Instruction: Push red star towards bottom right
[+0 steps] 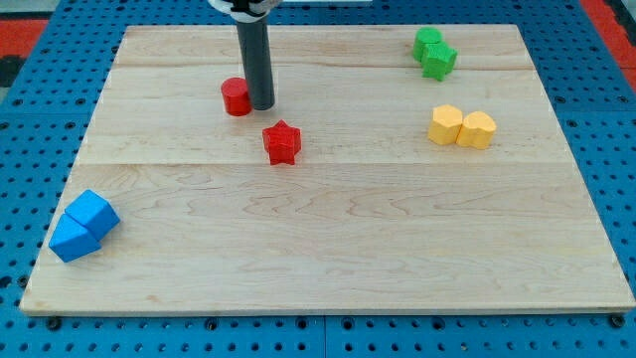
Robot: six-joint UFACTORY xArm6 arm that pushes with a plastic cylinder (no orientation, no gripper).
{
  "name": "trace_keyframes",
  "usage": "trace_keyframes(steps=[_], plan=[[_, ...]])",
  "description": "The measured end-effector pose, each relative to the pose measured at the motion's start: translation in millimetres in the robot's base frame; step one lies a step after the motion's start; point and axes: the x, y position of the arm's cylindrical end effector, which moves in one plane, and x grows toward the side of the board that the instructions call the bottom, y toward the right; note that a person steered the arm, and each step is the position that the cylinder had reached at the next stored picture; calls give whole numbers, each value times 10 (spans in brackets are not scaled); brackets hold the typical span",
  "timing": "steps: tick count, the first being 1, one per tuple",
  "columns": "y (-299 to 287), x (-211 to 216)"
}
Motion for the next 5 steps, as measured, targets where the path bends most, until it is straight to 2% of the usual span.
trace_keyframes(steps=[1, 2, 3, 5], plan=[[363, 114], [259, 245], [-315, 422], [769, 702]])
